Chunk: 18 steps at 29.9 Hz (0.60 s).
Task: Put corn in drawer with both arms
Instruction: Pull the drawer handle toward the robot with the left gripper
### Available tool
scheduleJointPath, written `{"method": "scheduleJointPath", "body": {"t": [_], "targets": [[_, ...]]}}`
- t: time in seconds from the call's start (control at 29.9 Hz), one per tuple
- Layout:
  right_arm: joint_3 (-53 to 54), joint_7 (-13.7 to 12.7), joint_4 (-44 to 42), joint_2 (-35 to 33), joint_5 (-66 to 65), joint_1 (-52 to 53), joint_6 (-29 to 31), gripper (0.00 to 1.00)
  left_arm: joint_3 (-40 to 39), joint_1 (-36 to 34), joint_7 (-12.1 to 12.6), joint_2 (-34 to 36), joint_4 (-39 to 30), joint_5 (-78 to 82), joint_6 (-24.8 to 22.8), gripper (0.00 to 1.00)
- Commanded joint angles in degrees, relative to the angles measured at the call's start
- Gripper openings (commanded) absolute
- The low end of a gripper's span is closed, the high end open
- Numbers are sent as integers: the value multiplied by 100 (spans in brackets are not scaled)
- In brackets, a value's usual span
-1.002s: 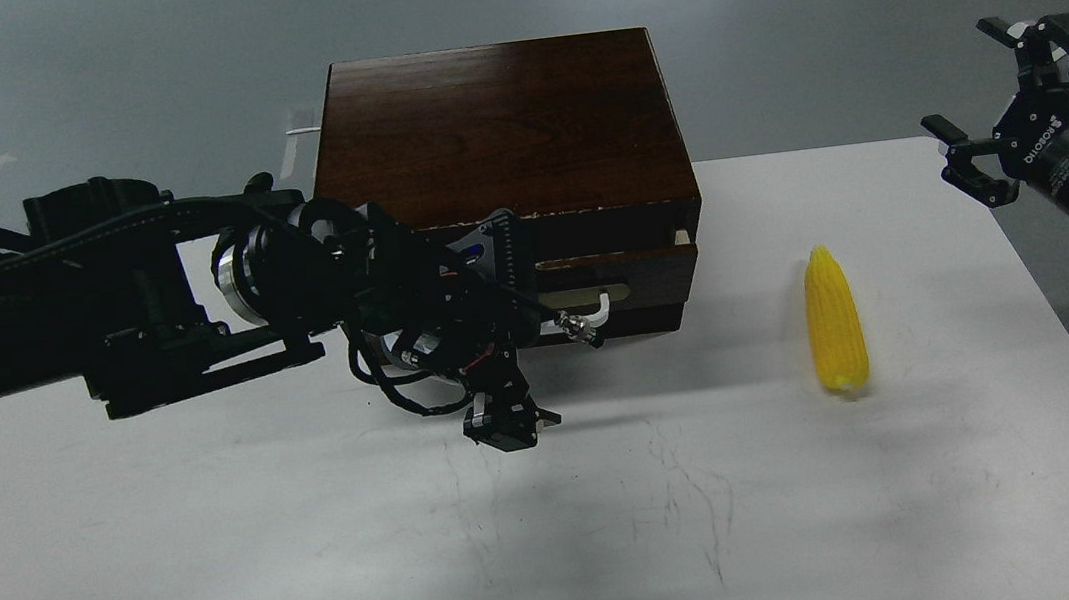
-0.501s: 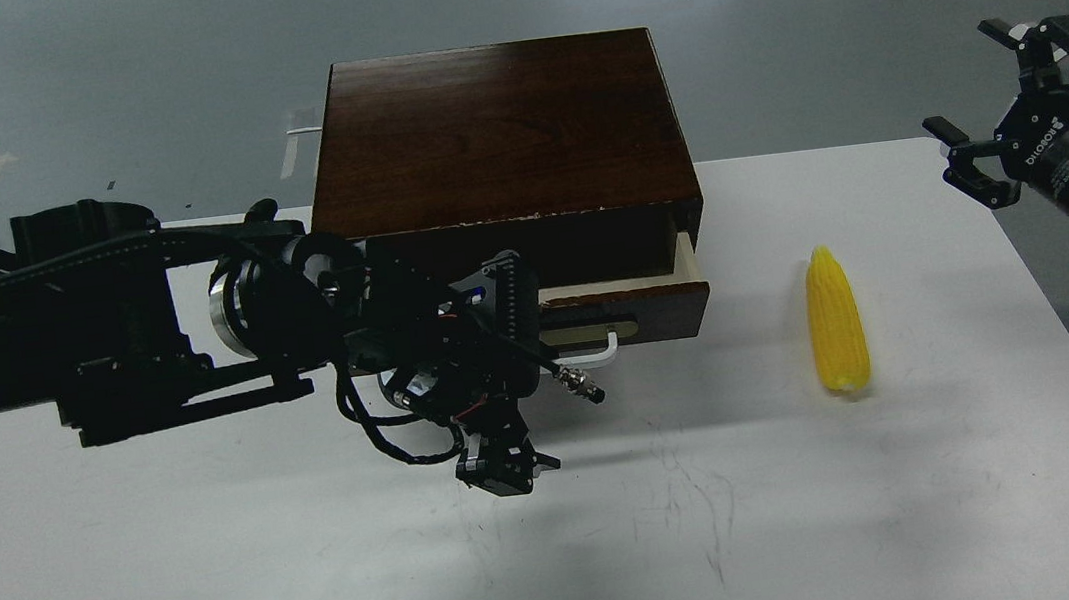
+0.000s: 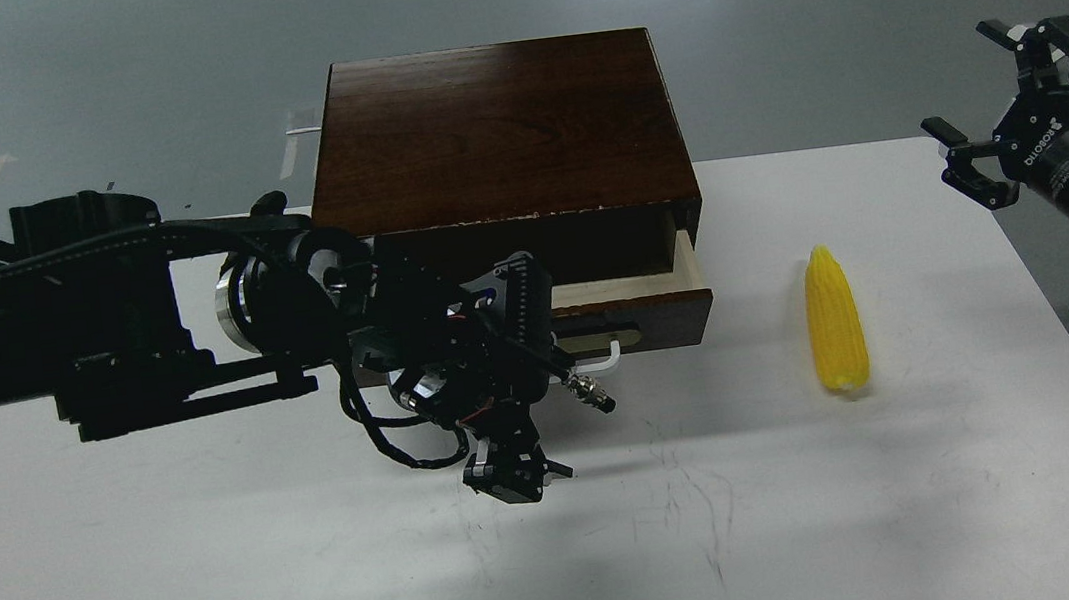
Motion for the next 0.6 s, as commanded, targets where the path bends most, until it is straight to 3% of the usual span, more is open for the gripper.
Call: {"method": "scheduleJointPath", "body": {"t": [0.0, 0.27, 0.47, 0.57], "targets": [[0, 0, 2, 0, -2, -3, 0, 100, -7, -59, 5, 36, 8, 4, -1, 98], [-9, 0, 2, 0, -2, -12, 0, 100, -7, -375, 5, 150, -53, 4, -1, 98], [-9, 0, 19, -35, -2, -47, 0, 100, -165, -463, 5, 668, -501, 4, -1, 98], [0, 0, 28, -53, -2, -56, 0, 100, -604, -586, 5, 1169, -730, -945, -1, 98]]}}
